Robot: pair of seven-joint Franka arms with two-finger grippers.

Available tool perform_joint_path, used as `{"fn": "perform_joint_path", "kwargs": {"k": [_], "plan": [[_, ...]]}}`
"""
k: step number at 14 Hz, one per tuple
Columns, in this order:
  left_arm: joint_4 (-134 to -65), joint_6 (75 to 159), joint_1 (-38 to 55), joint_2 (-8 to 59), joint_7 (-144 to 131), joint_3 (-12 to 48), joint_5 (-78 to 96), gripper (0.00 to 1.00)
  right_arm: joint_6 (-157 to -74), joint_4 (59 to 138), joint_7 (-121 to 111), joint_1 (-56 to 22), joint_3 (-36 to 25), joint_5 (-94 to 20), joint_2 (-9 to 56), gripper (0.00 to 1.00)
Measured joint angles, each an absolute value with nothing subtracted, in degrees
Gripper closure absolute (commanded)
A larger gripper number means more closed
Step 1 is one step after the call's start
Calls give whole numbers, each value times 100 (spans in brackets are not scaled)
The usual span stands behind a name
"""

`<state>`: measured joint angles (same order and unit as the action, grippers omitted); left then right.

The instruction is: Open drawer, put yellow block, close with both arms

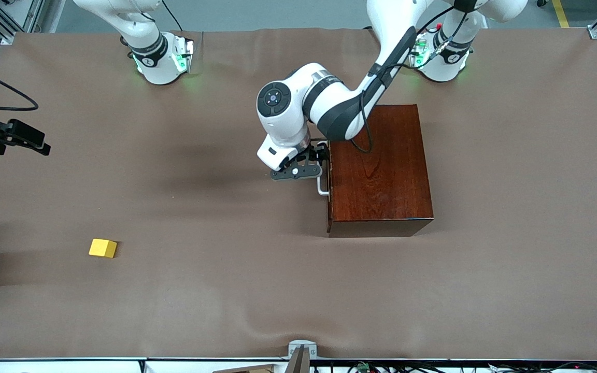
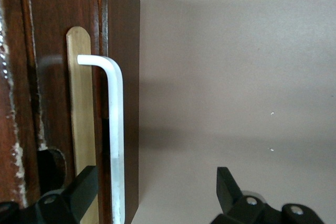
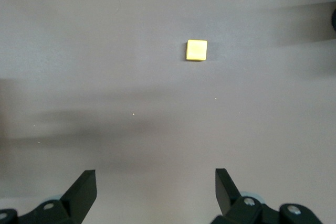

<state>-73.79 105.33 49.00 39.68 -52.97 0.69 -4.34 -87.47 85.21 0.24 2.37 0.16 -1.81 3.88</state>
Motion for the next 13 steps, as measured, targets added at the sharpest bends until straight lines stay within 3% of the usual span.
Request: {"fn": "perform_joint_path", "kwargs": {"k": [13], "plan": [[-7240, 10543, 4961, 4195, -5300, 14, -434, 0, -8747, 8520, 24, 237, 16, -181, 388, 0]]}}
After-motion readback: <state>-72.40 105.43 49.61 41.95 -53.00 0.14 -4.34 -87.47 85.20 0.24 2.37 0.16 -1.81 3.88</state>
